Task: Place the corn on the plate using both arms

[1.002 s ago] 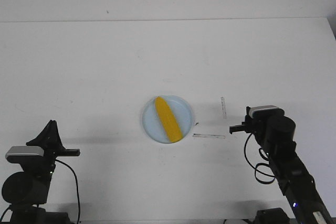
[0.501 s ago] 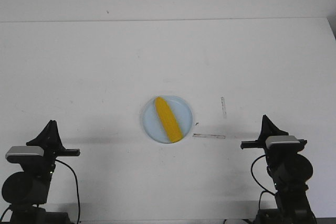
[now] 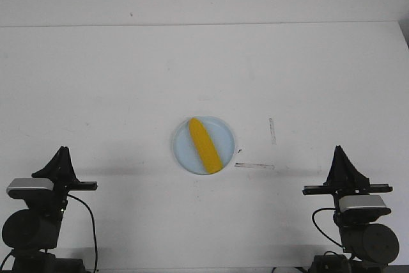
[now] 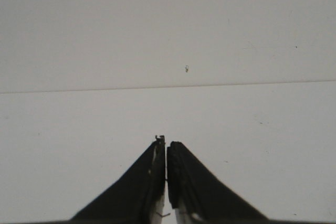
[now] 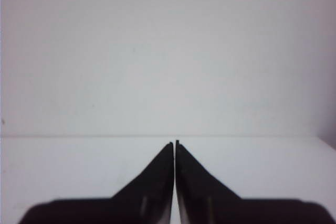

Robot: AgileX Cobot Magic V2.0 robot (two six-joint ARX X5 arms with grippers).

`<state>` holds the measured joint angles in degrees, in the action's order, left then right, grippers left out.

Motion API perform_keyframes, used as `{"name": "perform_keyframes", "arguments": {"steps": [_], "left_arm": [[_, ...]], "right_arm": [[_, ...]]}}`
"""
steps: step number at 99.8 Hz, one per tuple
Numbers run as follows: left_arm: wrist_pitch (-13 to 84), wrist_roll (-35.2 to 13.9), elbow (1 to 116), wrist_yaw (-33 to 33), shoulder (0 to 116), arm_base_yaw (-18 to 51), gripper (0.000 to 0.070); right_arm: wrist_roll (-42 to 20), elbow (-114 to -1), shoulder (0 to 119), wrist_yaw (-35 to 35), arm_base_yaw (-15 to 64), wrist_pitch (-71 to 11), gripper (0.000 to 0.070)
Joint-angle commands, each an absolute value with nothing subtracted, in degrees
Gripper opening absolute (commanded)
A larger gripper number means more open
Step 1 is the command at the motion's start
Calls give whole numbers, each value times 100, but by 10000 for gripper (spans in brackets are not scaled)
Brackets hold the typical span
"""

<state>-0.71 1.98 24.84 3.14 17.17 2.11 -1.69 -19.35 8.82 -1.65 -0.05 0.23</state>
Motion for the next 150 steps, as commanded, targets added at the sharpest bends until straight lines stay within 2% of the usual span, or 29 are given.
{"name": "perform_keyframes", "arguments": {"steps": [1, 100, 114, 127, 143, 150], "left_arm": [[-139, 211, 2497, 320, 1710, 204, 1], [-25, 209, 2486, 320, 1693, 204, 1], [139, -255, 2445, 117, 1616, 211, 1], [-235, -307, 2154, -137, 1354, 220, 1], [-1120, -311, 1264, -137, 810, 213, 1], [-1107, -311, 1009, -86, 600, 198, 1]], "right_arm": [[-167, -1957, 840, -148, -1, 78, 3], [-167, -1957, 825, -148, -1, 82, 3], [-167, -1957, 825, -148, -1, 82, 3], [-167, -1957, 825, -148, -1, 82, 3], [-167, -1957, 825, -148, -1, 82, 3], [-167, -1957, 825, -148, -1, 82, 3]]}}
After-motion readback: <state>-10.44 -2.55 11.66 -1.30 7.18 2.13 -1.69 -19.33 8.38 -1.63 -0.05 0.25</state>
